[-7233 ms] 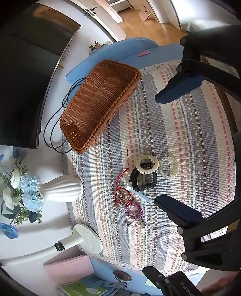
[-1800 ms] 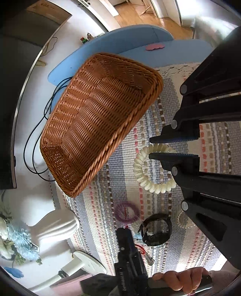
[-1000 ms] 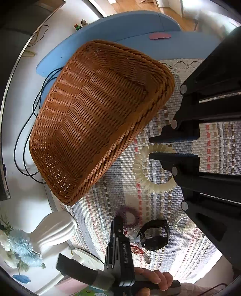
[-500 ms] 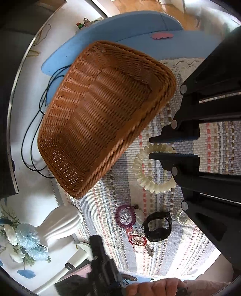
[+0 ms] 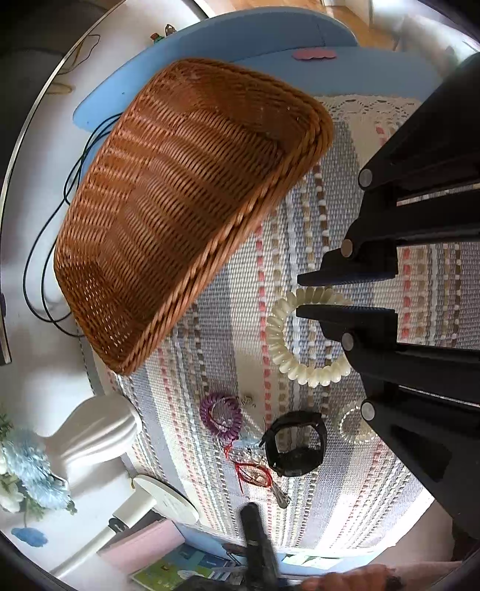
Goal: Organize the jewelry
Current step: 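Grasp the black watch band with the left tool, then carry the watch band into the basket with the left tool while the right tool drops the cream coil there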
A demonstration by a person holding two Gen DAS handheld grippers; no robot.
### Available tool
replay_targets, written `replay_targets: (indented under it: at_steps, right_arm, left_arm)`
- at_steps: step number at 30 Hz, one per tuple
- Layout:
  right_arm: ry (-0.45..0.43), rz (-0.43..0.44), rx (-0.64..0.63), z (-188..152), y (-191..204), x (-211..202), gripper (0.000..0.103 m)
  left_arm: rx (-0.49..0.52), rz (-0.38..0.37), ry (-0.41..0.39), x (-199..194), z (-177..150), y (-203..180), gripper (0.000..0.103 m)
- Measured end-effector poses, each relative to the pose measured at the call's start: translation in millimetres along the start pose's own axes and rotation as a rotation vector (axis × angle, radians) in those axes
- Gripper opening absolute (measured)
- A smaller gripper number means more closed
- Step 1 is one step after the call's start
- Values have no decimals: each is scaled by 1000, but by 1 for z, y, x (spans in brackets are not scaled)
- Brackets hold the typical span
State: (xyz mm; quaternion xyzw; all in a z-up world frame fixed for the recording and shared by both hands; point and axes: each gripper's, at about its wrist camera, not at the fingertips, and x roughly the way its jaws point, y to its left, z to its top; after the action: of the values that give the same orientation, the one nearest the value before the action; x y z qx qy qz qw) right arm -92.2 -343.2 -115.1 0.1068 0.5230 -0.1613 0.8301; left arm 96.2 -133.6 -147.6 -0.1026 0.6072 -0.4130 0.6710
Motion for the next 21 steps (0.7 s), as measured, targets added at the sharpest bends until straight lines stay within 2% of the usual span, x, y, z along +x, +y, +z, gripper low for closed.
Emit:
replay_targets:
  at_steps: [1, 4, 5, 7, 10, 15, 17, 18, 21]
  right_arm:
    - [1, 2, -2, 0, 1, 0, 12]
    - [6, 7, -8, 0, 7, 2, 12]
    - [6, 8, -9, 0, 8, 2, 12]
    - [5, 8, -11, 0, 10, 2, 12]
    - [4, 2, -16, -1, 11, 1, 12]
    - [4, -4, -14, -4, 7, -1, 12]
    - [3, -4, -11, -5, 5, -3, 12]
    - [2, -5, -10, -6, 4, -3, 12]
    - [-3, -2, -4, -6, -1, -5, 12]
  left_arm:
    - [-11, 4, 24, 5, -6, -4, 58]
    - [-45, 2, 70, 20, -26, -13, 58]
    - [-65, 41, 75, 26, -30, -15, 58]
    - [-103, 89, 60, 34, -33, -14, 58]
    - [-166, 84, 47, 47, -30, -13, 58]
    - [-235, 157, 23, 64, -24, -7, 57]
    - [-234, 196, 22, 70, -24, -10, 46]
    - [-231, 225, 26, 72, -24, -10, 31]
    - [-192, 269, 0, 70, -25, -15, 23]
